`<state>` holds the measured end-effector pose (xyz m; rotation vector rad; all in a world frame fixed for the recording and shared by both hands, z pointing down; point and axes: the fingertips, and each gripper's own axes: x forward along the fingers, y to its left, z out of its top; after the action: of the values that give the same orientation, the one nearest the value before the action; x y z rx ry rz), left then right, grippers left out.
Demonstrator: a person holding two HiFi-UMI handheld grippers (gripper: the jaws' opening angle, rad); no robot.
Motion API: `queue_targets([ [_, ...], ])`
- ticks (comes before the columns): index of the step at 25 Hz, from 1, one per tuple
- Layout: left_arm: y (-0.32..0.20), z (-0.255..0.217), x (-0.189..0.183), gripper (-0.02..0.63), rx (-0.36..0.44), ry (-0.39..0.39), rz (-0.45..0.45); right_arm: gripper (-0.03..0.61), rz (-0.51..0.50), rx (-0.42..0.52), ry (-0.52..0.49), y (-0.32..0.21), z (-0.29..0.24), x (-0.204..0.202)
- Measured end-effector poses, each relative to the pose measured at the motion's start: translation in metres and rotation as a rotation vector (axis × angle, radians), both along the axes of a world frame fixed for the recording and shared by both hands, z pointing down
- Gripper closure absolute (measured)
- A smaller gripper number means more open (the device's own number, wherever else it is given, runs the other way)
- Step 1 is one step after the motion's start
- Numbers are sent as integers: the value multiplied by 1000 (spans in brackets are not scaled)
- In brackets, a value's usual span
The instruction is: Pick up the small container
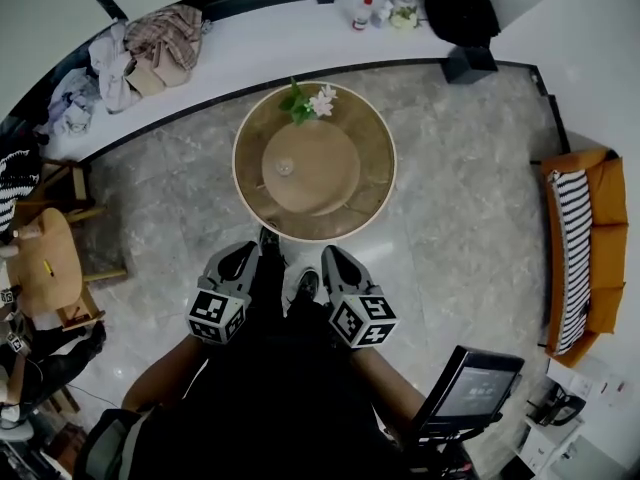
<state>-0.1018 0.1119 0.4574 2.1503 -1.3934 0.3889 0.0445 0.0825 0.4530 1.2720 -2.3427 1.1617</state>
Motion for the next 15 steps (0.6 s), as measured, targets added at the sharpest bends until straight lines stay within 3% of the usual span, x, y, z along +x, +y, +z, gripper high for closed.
queue_targets([
  [7, -45, 33, -11, 611, -2, -57, 169, 583, 72, -68, 31, -32, 26, -19],
  [15, -99, 63, -15, 597, -10, -95, 273, 583, 169, -88, 53, -68, 36, -18],
])
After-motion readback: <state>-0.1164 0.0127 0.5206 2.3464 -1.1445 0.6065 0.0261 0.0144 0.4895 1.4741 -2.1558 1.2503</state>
